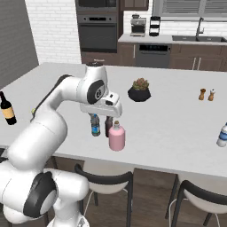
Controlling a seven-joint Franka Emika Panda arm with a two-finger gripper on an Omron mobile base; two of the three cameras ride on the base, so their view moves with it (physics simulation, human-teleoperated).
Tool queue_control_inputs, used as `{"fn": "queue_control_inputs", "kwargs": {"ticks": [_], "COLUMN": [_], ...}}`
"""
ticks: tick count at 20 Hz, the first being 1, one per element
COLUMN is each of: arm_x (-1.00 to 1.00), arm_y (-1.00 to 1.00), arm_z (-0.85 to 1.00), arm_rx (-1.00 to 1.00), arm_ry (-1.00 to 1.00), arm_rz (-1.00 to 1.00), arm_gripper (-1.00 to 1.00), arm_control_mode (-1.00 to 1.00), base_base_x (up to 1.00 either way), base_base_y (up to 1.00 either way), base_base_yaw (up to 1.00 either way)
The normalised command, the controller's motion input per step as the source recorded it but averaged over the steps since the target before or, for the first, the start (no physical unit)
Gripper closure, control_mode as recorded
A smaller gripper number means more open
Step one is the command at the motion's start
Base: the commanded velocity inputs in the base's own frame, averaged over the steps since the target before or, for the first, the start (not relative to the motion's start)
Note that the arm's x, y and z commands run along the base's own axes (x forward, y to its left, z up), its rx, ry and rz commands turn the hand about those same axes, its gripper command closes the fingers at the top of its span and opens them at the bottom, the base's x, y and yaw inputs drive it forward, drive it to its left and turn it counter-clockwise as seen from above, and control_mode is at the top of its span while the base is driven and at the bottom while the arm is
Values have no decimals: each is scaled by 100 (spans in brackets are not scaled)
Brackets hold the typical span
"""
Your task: Move the plastic bottles in the middle to the plastics group, and the glass bottles in the middle to the glass group.
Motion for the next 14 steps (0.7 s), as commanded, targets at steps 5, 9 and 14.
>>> {"fn": "queue_control_inputs", "kwargs": {"ticks": [5, 9, 14], "arm_x": [69, 60, 19], "arm_y": [20, 5, -28], "arm_z": [-26, -12, -1], "arm_rx": [0, -2, -1], "arm_ry": [0, 2, 3], "arm_rz": [-5, -2, 0], "arm_gripper": [-100, -100, -100], "arm_control_mode": [-100, -100, -100], "base_base_x": [0, 0, 0], "base_base_y": [0, 0, 0], "base_base_yaw": [0, 0, 0]}}
